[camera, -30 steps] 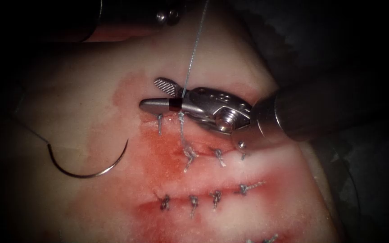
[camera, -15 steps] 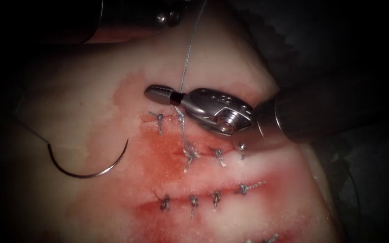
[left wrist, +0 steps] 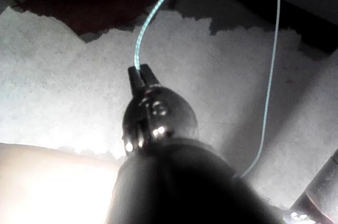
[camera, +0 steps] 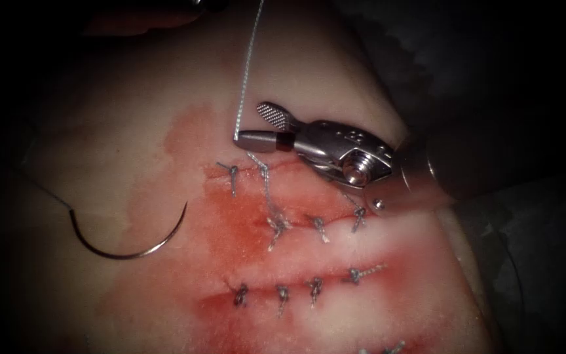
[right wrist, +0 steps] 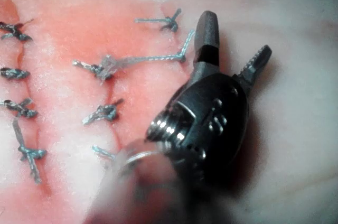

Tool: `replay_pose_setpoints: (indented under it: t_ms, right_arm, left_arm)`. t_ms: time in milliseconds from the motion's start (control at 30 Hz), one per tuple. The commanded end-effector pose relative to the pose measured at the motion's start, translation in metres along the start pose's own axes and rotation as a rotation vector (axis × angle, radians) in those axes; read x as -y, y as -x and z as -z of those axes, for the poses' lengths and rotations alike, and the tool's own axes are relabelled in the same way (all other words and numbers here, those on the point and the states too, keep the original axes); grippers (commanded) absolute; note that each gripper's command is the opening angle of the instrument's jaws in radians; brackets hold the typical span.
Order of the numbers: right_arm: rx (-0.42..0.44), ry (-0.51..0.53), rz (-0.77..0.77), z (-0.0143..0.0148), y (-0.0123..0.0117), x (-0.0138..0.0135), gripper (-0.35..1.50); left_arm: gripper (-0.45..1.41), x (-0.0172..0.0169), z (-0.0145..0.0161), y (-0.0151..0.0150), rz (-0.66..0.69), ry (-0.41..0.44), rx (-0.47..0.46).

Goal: Wound Closure
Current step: Grab the other tail end of the thread on the bottom half of the wound using the left gripper

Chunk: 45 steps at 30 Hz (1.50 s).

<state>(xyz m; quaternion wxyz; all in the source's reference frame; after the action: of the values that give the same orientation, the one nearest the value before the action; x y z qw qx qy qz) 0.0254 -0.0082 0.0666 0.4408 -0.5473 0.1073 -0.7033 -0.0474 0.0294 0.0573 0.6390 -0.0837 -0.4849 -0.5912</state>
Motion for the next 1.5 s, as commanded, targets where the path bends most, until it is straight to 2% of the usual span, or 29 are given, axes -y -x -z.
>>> replay_pose_setpoints:
  t_ms: [33, 100, 167, 267, 300, 333, 367, 433, 500, 533, 600, 633, 800, 900, 933, 967, 1033, 1133, 1200, 1300, 1433, 1467, 1500]
  right_arm:
    - [-0.002, 0.002, -0.003, 0.0006, -0.0004, 0.0000, 1.48]
    - [0.001, -0.010, -0.008, 0.0014, -0.0001, 0.0004, 1.48]
    - [0.007, -0.041, -0.017, 0.0023, 0.0005, 0.0013, 1.46]
    - [0.014, -0.072, -0.026, 0.0037, 0.0010, 0.0021, 1.43]
    - [0.013, -0.080, -0.034, 0.0045, 0.0015, 0.0024, 1.41]
    - [0.013, -0.092, -0.043, 0.0050, 0.0022, 0.0025, 1.38]
    - [0.015, -0.107, -0.050, 0.0054, 0.0027, 0.0024, 1.36]
    - [0.014, -0.116, -0.055, 0.0057, 0.0031, 0.0020, 1.35]
    - [0.009, -0.103, -0.052, 0.0060, 0.0034, 0.0014, 1.35]
    - [0.002, -0.086, -0.043, 0.0063, 0.0036, 0.0009, 1.36]
    - [-0.004, -0.068, -0.046, 0.0064, 0.0038, 0.0002, 1.41]
    - [-0.007, -0.062, -0.048, 0.0064, 0.0040, -0.0002, 1.43]
    - [-0.006, -0.056, -0.048, 0.0066, 0.0040, -0.0009, 1.43]
    - [-0.006, -0.057, -0.048, 0.0065, 0.0040, -0.0010, 1.41]
    - [-0.006, -0.057, -0.048, 0.0064, 0.0040, -0.0011, 1.40]
    - [-0.006, -0.057, -0.049, 0.0064, 0.0040, -0.0011, 1.40]
    - [-0.006, -0.054, -0.049, 0.0064, 0.0040, -0.0012, 1.40]
    - [-0.007, -0.053, -0.048, 0.0065, 0.0039, -0.0013, 1.40]
    - [-0.007, -0.053, -0.049, 0.0065, 0.0039, -0.0014, 1.40]
    - [-0.007, -0.053, -0.048, 0.0065, 0.0039, -0.0014, 1.36]
    - [-0.007, -0.052, -0.048, 0.0067, 0.0039, -0.0016, 1.36]
    - [-0.007, -0.052, -0.048, 0.0066, 0.0039, -0.0016, 1.36]
    - [-0.007, -0.052, -0.048, 0.0066, 0.0039, -0.0016, 1.36]
  left_arm:
    - [-0.45, -0.0001, -0.0006, 0.0002, -0.002, 0.001, 0.006]
    - [-0.45, -0.0007, 0.0007, -0.0004, -0.009, -0.003, -0.012]
    - [-0.45, -0.0024, 0.0036, -0.0027, -0.033, 0.021, -0.073]
    - [-0.45, -0.0047, 0.0061, -0.0051, -0.060, 0.042, -0.168]
    - [-0.33, -0.0055, 0.0064, -0.0058, -0.068, 0.048, -0.191]
    - [0.31, -0.0064, 0.0064, -0.0065, -0.069, 0.039, -0.204]
    - [0.57, -0.0075, 0.0064, -0.0074, -0.097, -0.020, -0.230]
    - [0.69, -0.0084, 0.0067, -0.0083, -0.118, -0.039, -0.278]
    - [0.71, -0.0087, 0.0073, -0.0086, -0.160, -0.038, -0.337]
    - [0.79, -0.0088, 0.0081, -0.0083, -0.233, -0.044, -0.422]
    - [0.89, -0.0088, 0.0090, -0.0080, -0.303, -0.063, -0.487]
    - [0.93, -0.0088, 0.0101, -0.0077, -0.386, -0.085, -0.545]
    - [0.93, -0.0088, 0.0137, -0.0057, -0.513, -0.153, -0.597]
    - [0.66, -0.0098, 0.0159, -0.0035, -0.612, -0.201, -0.645]
    - [0.69, -0.0103, 0.0164, -0.0028, -0.635, -0.198, -0.654]
    - [0.84, -0.0110, 0.0170, -0.0021, -0.646, -0.181, -0.658]
    - [0.99, -0.0121, 0.0180, -0.0011, -0.664, -0.169, -0.662]
    - [0.99, -0.0135, 0.0199, 0.0000, -0.643, -0.199, -0.669]
    - [1.01, -0.0140, 0.0209, 0.0012, -0.599, -0.223, -0.683]
    - [0.84, -0.0134, 0.0220, 0.0033, -0.485, -0.249, -0.675]
    - [0.59, -0.0107, 0.0238, 0.0046, -0.349, -0.390, -0.608]
    - [0.52, -0.0097, 0.0244, 0.0044, -0.288, -0.429, -0.603]
    - [0.52, -0.0084, 0.0252, 0.0040, -0.140, -0.461, -0.623]
